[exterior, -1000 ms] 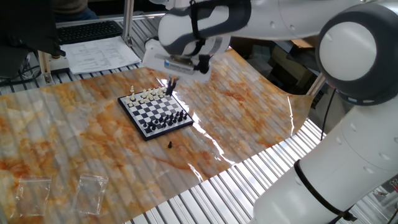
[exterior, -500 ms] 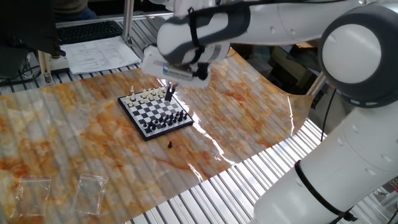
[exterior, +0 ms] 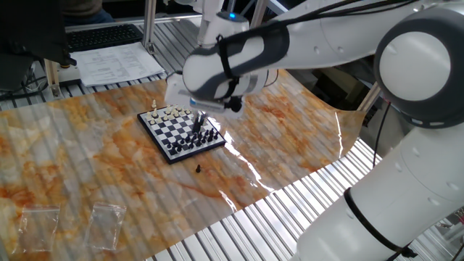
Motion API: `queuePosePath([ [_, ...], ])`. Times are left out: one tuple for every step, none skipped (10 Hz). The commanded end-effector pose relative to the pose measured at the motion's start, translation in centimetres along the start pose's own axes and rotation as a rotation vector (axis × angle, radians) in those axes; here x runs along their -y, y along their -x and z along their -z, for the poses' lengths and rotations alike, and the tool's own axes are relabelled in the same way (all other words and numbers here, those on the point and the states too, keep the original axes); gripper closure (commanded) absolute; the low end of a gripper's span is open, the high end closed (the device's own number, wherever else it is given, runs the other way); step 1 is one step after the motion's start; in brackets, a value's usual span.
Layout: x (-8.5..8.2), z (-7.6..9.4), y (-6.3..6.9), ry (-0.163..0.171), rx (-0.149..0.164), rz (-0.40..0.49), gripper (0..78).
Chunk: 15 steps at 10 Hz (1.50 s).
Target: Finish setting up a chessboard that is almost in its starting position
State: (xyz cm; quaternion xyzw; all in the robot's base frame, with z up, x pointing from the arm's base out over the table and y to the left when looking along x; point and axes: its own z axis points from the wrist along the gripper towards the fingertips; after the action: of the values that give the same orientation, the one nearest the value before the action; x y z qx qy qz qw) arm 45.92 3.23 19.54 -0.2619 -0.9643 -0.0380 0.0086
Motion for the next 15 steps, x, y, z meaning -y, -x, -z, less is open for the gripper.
queuePosePath([
  [0.7,-1.1,-0.3,-0.017,0.008,0.057,77.6],
  [0.9,-1.5,-0.3,-0.018,0.006,0.072,77.6],
  [1.0,-1.6,-0.3,-0.018,0.005,0.076,77.6],
  [1.4,-2.4,-0.4,-0.019,0.005,0.101,77.6],
  [1.6,-3.0,-0.6,-0.018,0.007,0.110,77.6],
  [1.7,-3.5,-0.7,-0.019,0.008,0.119,77.6],
  [1.6,-4.0,-0.9,-0.022,0.009,0.128,77.6],
  [1.6,-4.2,-1.0,-0.027,0.011,0.132,77.6],
  [1.4,-4.9,-1.3,-0.055,0.019,0.153,77.6],
  [1.3,-5.4,-1.5,-0.059,0.020,0.159,77.6],
  [1.3,-5.7,-1.5,-0.059,0.019,0.166,77.6],
  [1.2,-6.2,-1.6,-0.065,0.013,0.184,77.6],
  [1.3,-6.5,-1.8,-0.071,0.006,0.199,77.6],
  [1.4,-7.0,-1.9,-0.071,0.007,0.208,77.6],
  [1.5,-7.3,-2.0,-0.071,0.009,0.215,77.6],
])
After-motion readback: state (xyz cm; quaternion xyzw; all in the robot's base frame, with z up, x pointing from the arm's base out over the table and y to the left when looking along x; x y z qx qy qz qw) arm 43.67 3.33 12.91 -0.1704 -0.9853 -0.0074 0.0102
